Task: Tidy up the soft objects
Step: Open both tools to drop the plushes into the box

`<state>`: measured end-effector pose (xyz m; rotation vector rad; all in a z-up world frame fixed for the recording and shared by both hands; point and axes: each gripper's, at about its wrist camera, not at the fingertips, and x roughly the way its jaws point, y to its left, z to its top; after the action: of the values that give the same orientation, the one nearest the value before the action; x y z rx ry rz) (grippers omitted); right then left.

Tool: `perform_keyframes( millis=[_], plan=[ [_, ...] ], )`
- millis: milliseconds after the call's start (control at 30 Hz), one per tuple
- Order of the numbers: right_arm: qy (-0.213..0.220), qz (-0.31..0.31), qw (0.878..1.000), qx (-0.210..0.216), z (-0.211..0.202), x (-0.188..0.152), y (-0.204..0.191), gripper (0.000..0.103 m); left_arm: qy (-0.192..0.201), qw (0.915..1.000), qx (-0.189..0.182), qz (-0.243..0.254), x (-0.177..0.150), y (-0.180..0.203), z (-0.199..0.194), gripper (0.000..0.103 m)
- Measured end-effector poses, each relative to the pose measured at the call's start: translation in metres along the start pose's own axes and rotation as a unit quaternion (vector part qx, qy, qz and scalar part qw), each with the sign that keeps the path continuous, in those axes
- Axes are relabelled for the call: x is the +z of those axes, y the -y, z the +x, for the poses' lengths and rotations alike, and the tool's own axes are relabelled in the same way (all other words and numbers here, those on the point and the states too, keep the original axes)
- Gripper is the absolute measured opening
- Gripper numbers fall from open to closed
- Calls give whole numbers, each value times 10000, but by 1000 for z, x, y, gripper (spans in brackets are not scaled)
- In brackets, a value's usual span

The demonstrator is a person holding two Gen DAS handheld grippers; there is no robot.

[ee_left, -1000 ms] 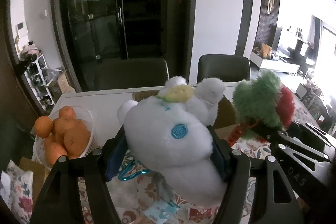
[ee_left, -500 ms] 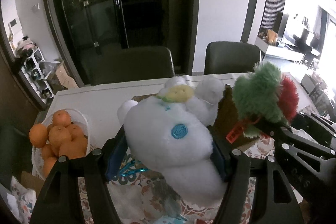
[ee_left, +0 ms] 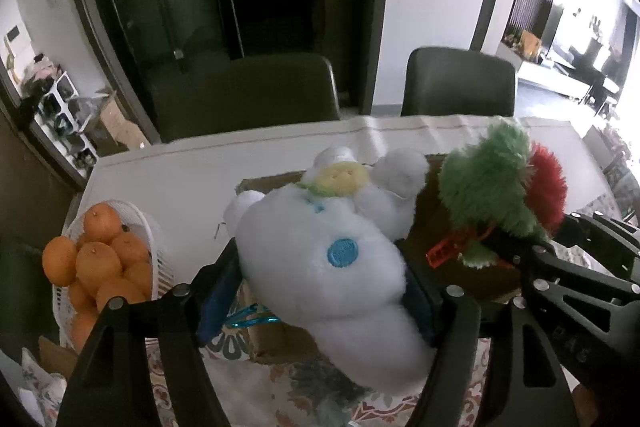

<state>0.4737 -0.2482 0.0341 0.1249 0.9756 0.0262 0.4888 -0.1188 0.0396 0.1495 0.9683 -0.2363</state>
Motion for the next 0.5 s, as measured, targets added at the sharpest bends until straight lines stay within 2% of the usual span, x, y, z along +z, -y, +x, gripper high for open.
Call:
perform_keyframes(
  millis=[133,200,267,333,500],
  plan=[
    [-207,19,9998,27,13,1,4,42,-93,9999,125,-43,1,1,11,79],
    [-305,92,9995,11,19,1,6,48,-75,9995,304,-71,1,1,13,82],
    [-327,150,9993,29,22,1,11,53,-8,9992,385,-64,0,0,12,88],
    [-316,194,9993,19,22,-1,12,54,47,9988,486,-81,-1,-2,9,88],
    [-230,159,9996,-67,13,-4,9,66,233,9969,729,-169,-7,-8,-8,91]
  ],
)
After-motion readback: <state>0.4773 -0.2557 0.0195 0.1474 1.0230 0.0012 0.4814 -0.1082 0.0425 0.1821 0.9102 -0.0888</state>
